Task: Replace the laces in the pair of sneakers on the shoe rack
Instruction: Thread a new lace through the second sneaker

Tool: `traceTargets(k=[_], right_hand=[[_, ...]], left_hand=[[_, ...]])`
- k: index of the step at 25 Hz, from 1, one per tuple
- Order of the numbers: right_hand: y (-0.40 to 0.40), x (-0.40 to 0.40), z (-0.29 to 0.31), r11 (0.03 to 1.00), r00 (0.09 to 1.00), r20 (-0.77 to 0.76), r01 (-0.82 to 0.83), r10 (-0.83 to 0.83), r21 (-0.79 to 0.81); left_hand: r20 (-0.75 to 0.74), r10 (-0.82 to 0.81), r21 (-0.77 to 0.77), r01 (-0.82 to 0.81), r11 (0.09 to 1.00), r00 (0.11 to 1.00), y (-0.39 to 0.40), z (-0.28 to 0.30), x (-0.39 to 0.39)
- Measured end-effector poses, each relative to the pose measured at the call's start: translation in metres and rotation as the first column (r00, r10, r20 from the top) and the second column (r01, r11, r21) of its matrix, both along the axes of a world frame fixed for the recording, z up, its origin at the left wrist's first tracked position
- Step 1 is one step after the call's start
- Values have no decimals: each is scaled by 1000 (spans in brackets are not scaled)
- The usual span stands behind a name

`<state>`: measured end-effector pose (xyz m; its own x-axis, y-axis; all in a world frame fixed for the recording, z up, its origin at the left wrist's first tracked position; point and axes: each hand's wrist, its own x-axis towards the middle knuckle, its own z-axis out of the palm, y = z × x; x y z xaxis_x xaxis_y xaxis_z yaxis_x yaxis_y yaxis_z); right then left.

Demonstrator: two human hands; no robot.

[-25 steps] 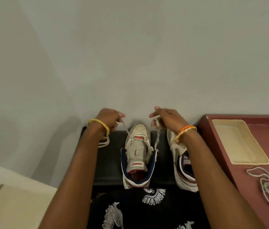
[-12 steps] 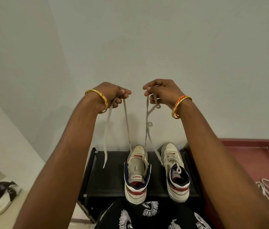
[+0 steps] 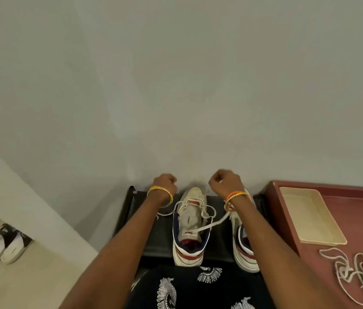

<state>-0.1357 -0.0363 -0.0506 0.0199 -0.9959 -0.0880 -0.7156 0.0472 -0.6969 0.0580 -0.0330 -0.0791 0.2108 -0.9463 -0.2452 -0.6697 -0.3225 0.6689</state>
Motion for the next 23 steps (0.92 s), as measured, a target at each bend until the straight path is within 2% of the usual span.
traceTargets(k=[3, 6, 9, 12, 14, 17, 18, 20, 23], right_hand=[[-13, 14, -56, 951, 954, -251, -88, 166, 295], [-12, 31, -101, 897, 907, -342, -78, 245, 436], [-14, 35, -121, 883, 974, -208, 23, 86, 469], [-23, 18, -112, 866, 996, -75, 70, -37, 495], [-31, -6, -96, 873, 989, -91, 143, -113, 466], [-42, -38, -73, 919, 931, -276, 308, -238, 246], [-43, -40, -70, 930, 904, -374, 301, -208, 210], [-38, -25, -72, 939, 844, -532, 238, -74, 248], [-21, 20, -92, 924, 836, -527, 70, 151, 376]], left_hand=[[114, -126, 85, 117, 989, 985, -14, -54, -6], [143, -220, 202, 189, 961, 965, -24, -89, -12], [51, -148, 201, 135, 970, 988, -28, -110, -12], [7, -80, 151, 79, 985, 997, -28, -120, -7], [-12, -62, 122, 63, 991, 998, -25, -123, -7], [-55, -48, 129, 55, 990, 997, -24, -124, -9], [-71, -37, 135, 47, 990, 997, -24, -124, -10], [-95, -6, 138, 19, 990, 995, -25, -123, -11], [-82, 30, 144, -18, 989, 996, -26, -123, -12]])
